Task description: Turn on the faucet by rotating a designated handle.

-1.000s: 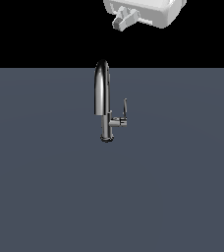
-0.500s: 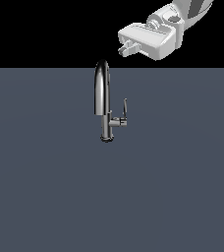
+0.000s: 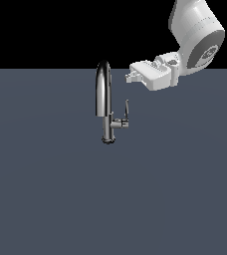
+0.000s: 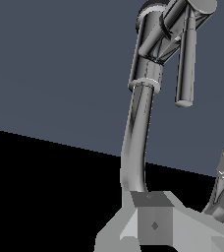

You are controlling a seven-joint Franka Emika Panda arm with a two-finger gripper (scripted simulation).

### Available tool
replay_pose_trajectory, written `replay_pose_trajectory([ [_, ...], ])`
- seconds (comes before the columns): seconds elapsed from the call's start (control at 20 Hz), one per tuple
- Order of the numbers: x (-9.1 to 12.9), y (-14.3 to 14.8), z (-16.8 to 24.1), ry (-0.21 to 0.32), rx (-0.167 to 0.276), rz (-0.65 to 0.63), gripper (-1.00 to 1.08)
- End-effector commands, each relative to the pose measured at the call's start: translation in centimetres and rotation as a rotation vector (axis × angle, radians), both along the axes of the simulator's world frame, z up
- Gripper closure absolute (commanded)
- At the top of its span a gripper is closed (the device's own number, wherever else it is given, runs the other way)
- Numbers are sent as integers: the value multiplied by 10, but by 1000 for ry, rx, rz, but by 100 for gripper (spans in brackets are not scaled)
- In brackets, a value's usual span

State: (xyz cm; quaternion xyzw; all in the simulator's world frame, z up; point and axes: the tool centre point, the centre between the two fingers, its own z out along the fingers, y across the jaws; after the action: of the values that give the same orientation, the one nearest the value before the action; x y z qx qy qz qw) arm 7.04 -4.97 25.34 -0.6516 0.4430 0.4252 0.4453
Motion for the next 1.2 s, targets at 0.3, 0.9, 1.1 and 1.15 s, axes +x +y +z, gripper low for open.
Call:
replay_pose_trajectory([
  [0.3, 19, -4, -61, 145, 157, -161, 108],
  [0.9, 25, -2, -92, 215, 232, -239, 108],
  [1.1, 22, -2, -92, 215, 231, -239, 108],
  [1.15, 20, -2, -92, 215, 231, -239, 108],
])
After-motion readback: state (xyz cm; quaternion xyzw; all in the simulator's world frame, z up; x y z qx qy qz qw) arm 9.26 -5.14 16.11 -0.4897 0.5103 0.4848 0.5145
